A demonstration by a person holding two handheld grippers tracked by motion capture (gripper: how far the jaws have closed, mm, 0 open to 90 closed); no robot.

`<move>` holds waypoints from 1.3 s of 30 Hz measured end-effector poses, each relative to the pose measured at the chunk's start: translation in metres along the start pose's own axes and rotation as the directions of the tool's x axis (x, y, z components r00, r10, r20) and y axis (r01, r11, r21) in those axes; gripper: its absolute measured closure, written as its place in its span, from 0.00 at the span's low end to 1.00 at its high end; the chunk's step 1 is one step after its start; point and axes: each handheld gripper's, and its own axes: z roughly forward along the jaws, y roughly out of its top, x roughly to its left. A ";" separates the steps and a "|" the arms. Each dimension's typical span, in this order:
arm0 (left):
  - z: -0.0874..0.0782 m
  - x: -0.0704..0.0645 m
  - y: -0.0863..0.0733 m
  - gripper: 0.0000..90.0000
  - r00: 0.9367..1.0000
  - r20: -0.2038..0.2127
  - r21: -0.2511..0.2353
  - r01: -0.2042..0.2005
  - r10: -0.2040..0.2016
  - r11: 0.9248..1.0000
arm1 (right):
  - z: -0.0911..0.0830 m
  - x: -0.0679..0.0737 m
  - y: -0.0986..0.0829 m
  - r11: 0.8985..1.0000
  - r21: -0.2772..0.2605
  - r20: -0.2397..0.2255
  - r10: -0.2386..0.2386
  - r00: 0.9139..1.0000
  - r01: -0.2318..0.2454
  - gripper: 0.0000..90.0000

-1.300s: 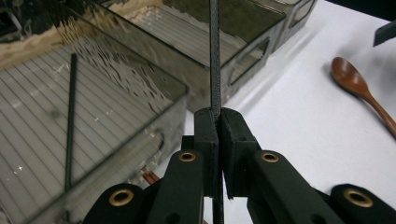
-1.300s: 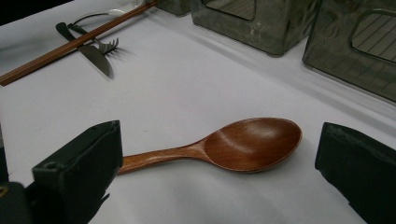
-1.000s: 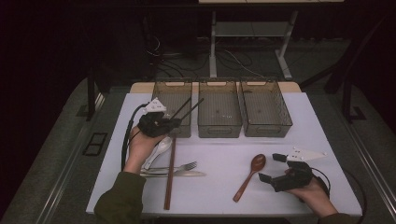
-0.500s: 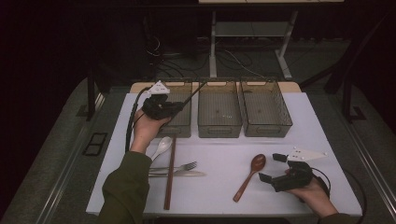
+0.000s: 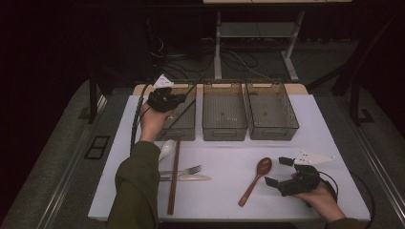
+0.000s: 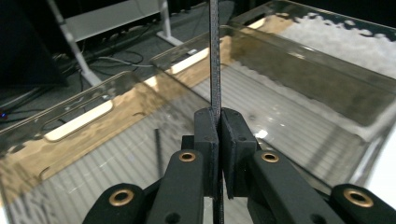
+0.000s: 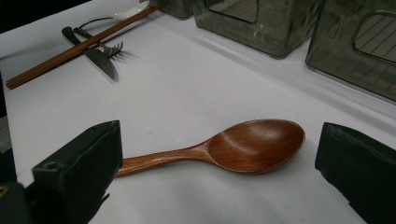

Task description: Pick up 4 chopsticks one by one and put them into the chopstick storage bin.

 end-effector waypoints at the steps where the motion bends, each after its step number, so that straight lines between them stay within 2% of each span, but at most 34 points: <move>1: 0.001 0.003 -0.001 0.94 1.000 -0.005 0.005 0.010 -0.010 1.000 | 0.000 0.000 0.000 1.000 0.001 -0.001 -0.001 1.000 0.001 0.01; 6: 0.005 0.017 -0.010 0.94 0.998 -0.027 -0.003 0.060 -0.060 0.998 | 0.000 0.000 0.000 1.000 -0.002 -0.001 0.004 1.000 -0.004 0.01; 7: 0.006 0.020 -0.011 0.94 0.998 -0.035 0.004 0.060 -0.060 0.998 | -0.001 0.000 0.000 1.000 -0.003 -0.001 0.005 1.000 -0.005 0.01; 10: 0.007 0.024 -0.014 0.94 0.996 -0.050 0.001 0.077 -0.077 0.997 | -0.001 0.000 0.000 1.000 -0.004 -0.002 0.007 1.000 -0.007 0.01; 14: 0.008 0.029 -0.019 0.94 0.993 -0.063 0.033 0.100 -0.098 0.994 | -0.001 0.000 0.000 1.000 -0.007 -0.002 0.008 1.000 -0.008 0.01; 16: 0.010 0.030 -0.023 0.94 0.991 -0.066 0.028 0.121 -0.119 0.992 | -0.001 0.000 0.000 1.000 -0.007 0.000 0.008 1.000 -0.008 0.01; 24: 0.016 0.032 -0.035 0.94 0.986 -0.091 0.094 0.146 -0.138 0.985 | -0.001 0.000 0.000 1.000 -0.007 -0.001 0.006 1.000 -0.006 0.01; 29: 0.018 0.032 -0.035 0.94 0.981 -0.116 0.114 0.169 -0.156 0.979 | 0.000 0.000 0.000 1.000 -0.003 -0.001 0.003 1.000 -0.003 0.01; 33: 0.020 0.032 -0.035 0.94 0.979 -0.135 0.144 0.171 -0.152 0.975 | -0.001 0.000 0.000 1.000 -0.007 0.000 0.005 1.000 -0.005 0.01; 35: 0.021 0.032 -0.036 0.93 0.976 -0.149 0.155 0.184 -0.161 0.971 | -0.001 0.001 0.000 1.000 -0.005 -0.001 0.007 1.000 -0.007 0.01; 37: 0.022 0.033 -0.035 0.89 0.973 -0.161 0.163 0.191 -0.164 0.968 | -0.001 0.001 0.000 1.000 -0.004 -0.002 0.005 1.000 -0.005 0.01; 39: 0.022 0.032 -0.035 0.85 0.974 -0.160 0.167 0.189 -0.162 0.968 | -0.002 0.001 0.000 1.000 -0.007 -0.003 0.002 1.000 -0.002 0.01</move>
